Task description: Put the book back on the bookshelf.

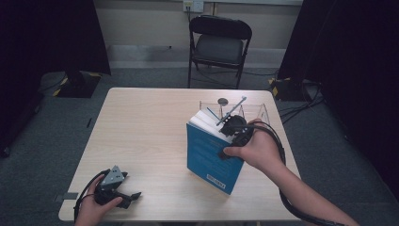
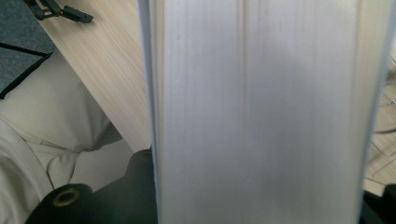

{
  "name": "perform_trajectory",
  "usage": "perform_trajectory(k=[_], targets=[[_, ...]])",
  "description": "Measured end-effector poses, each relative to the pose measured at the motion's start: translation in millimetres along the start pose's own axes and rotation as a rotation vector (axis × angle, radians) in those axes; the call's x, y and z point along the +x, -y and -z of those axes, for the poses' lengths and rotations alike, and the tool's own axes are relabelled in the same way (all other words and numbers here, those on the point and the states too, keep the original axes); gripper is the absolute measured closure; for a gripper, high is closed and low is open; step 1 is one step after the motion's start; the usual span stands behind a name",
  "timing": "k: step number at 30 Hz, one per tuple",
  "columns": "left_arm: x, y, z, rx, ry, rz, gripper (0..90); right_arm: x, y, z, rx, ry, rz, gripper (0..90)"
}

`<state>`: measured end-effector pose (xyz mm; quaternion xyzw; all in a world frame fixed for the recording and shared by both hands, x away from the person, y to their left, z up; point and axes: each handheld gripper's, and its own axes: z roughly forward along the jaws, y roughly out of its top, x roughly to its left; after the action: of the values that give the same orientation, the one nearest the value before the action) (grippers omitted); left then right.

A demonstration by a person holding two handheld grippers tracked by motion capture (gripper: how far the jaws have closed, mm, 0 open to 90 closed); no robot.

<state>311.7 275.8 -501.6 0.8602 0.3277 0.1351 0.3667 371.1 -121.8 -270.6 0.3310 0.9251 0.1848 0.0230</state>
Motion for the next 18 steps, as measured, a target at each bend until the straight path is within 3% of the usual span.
perform_trajectory(k=[4,8,13,18], targets=[[-0.1,-0.2,-0.3,0.001,0.002,-0.001,4.7,-9.8,9.5,7.5,-0.01,-0.011,-0.04,61.5],[-0.2,-0.4,-0.4,0.005,0.003,-0.001,4.1,-15.7,16.6,14.9,-0.006,0.024,-0.048,61.5],[-0.1,-0.4,-0.5,0.003,0.003,-0.002,4.1,-26.1,24.5,18.8,-0.011,0.025,-0.078,61.6],[-0.1,-0.4,-0.4,0.004,0.003,-0.002,4.2,-35.7,33.3,23.1,-0.004,0.059,-0.089,61.6]])
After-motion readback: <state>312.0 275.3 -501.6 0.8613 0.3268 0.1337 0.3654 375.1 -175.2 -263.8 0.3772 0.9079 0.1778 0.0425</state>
